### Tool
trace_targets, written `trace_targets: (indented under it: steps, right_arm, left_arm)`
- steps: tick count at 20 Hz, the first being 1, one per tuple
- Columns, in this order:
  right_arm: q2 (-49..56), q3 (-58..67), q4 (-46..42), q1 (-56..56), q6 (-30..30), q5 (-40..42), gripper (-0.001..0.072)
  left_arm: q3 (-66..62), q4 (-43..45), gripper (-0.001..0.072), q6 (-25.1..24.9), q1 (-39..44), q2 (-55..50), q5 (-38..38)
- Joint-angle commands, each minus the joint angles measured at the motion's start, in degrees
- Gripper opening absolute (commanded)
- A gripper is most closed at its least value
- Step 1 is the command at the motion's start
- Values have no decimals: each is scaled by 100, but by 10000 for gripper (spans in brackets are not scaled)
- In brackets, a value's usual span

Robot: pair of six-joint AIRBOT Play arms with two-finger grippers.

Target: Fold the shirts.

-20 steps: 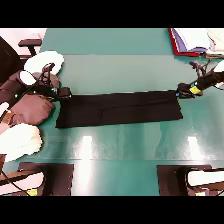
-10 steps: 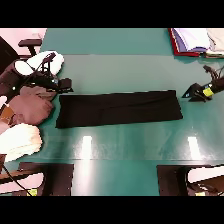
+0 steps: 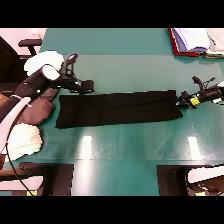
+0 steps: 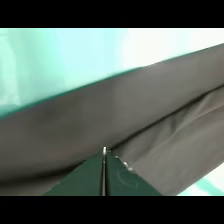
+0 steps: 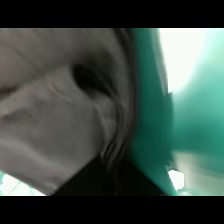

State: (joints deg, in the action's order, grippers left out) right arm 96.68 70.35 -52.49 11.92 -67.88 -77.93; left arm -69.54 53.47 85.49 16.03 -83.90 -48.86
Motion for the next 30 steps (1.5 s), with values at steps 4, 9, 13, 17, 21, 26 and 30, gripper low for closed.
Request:
trace_targets:
  steps: [4, 9, 13, 17, 21, 26, 30]
  right_arm:
    - [-610, 944, 203, -516, -295, -457, 15]
    - [-1528, 2041, 970, -1255, -584, -413, 16]
    - [-1633, 2874, 1250, -1958, -791, -409, 16]
    - [-1631, 3121, 1248, -2599, -822, -297, 16]
    - [-1631, 3121, 1252, -3167, -817, 42, 16]
    - [-1467, 3117, 1401, -4249, -804, 533, 16]
    - [-575, 3123, 2441, -5672, -2, 1493, 116]
  left_arm:
    - [-625, -339, 24, 66, 730, -1019, 389]
    - [-1217, -352, 24, 155, 1185, -1716, 291]
    - [-1342, -450, 24, 155, 1401, -1982, 243]
    - [-1342, -516, 24, 155, 1438, -2013, 310]
    - [-1604, -409, 23, 153, 1235, -1939, -81]
    - [-1996, 688, 24, 153, -87, -535, -741]
    - [-2155, 1259, 25, 149, -1353, 850, -957]
